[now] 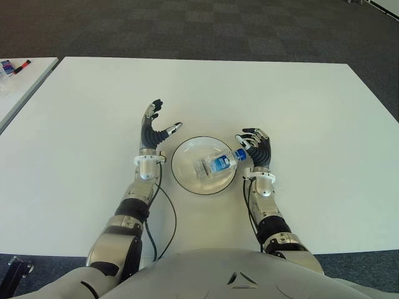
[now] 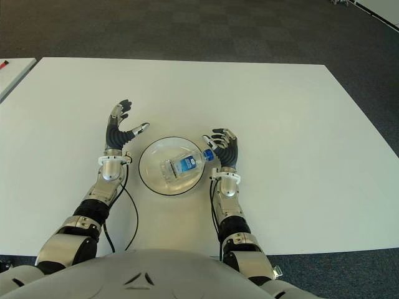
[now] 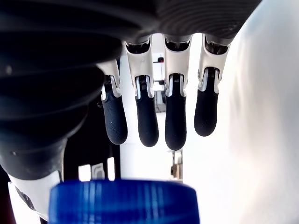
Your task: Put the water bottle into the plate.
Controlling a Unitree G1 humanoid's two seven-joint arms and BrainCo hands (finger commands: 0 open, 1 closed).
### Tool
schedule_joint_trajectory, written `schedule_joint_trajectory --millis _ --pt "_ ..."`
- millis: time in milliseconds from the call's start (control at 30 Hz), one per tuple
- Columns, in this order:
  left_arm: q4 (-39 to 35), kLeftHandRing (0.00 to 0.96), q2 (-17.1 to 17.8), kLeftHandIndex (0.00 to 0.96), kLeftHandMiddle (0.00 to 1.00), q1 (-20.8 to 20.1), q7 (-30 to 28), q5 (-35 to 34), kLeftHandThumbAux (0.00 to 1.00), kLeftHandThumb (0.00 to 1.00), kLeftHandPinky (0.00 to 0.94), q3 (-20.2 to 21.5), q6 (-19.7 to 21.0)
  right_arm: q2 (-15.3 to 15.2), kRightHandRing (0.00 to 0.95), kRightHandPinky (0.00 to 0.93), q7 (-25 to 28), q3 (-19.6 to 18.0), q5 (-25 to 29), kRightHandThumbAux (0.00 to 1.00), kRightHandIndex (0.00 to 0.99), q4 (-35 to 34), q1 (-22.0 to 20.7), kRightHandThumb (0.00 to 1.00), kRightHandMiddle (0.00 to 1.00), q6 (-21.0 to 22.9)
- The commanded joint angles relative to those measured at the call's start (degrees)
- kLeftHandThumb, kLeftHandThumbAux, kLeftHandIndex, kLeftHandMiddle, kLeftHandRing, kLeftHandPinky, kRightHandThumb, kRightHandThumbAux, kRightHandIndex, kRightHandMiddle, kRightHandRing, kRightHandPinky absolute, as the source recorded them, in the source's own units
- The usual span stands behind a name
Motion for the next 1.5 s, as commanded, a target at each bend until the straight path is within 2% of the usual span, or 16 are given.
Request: schedule_joint_trajectory --millis 33,367,533,800,1500 --pt "2.26 0.181 0.51 0.168 0.193 -0.74 1.07 0.12 0.785 0.0 0.176 0.3 -1.07 0.09 0.437 0.448 0.01 -0.38 0.35 0.726 0.414 2.53 2.7 0.692 0.406 2.29" --pt "3.14 0.188 1.34 0.17 0.2 -0.53 2.73 0.93 0.771 0.0 0.185 0.16 -2.76 0.01 0.439 0.452 0.27 -0.53 0.52 0.725 0.416 2.38 2.82 0.694 0.408 2.01" --pt "2.83 0.198 1.4 0.181 0.212 -0.3 3.38 1.0 0.752 0.0 0.198 0.1 -2.22 -0.04 0.439 0.452 0.47 -0.63 0.63 0.725 0.416 2.47 2.76 0.694 0.408 1.89" --pt "1.68 0.198 0.97 0.17 0.208 0.59 1.35 -1.23 0.722 0.0 0.203 0.32 -2.06 -0.15 0.433 0.438 0.86 -0.79 0.75 0.724 0.417 2.58 2.63 0.695 0.407 1.92" --pt "-2.58 0.211 0.09 0.187 0.223 3.13 2.03 -0.9 0.718 0.0 0.221 0.16 -0.29 -0.74 0.433 0.45 1.2 -0.97 0.77 0.724 0.417 3.12 2.34 0.696 0.404 1.38"
